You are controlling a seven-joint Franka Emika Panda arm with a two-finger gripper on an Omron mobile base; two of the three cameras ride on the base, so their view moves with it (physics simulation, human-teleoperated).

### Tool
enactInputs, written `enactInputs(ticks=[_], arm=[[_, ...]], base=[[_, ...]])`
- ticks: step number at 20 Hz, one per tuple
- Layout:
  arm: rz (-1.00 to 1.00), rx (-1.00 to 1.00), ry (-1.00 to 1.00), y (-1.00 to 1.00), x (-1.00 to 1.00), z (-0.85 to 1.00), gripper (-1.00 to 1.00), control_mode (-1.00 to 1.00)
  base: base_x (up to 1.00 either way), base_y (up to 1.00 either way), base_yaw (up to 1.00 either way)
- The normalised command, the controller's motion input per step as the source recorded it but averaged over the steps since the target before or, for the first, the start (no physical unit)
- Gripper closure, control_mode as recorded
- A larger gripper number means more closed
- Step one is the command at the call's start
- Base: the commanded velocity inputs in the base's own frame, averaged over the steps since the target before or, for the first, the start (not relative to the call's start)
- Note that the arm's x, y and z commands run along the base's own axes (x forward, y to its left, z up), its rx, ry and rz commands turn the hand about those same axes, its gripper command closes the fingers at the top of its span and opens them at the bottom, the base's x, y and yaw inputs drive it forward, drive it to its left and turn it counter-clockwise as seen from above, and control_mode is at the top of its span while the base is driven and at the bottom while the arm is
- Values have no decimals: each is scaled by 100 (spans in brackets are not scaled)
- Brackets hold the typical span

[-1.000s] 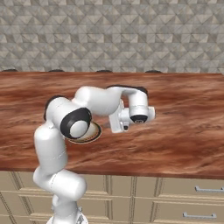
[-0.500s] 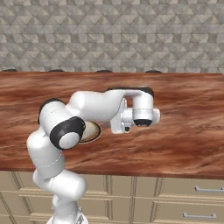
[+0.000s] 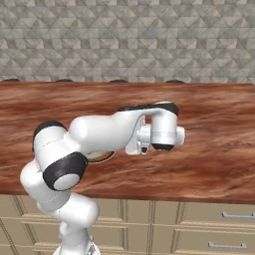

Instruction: Move the bowls from the cabinet to the plates on the dining table.

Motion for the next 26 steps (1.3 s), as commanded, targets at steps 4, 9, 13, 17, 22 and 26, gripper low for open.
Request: enactInputs(ticks=[4, 9, 13, 17, 22, 26], arm=[[-7, 2, 2, -11, -29, 19, -100, -100], [-12, -1, 5, -12, -11, 14, -100, -100], [-15, -3, 5, -10, -1, 17, -100, -100], [-19, -4, 4, -7, 3, 23, -100, -100], [-21, -5, 3, -3, 8, 24, -100, -100], [-22, -4, 3, -3, 7, 24, -100, -100]], base=[[0, 0, 0], [0, 0, 0], [0, 0, 0], [0, 0, 0], [0, 0, 0], [0, 0, 0]])
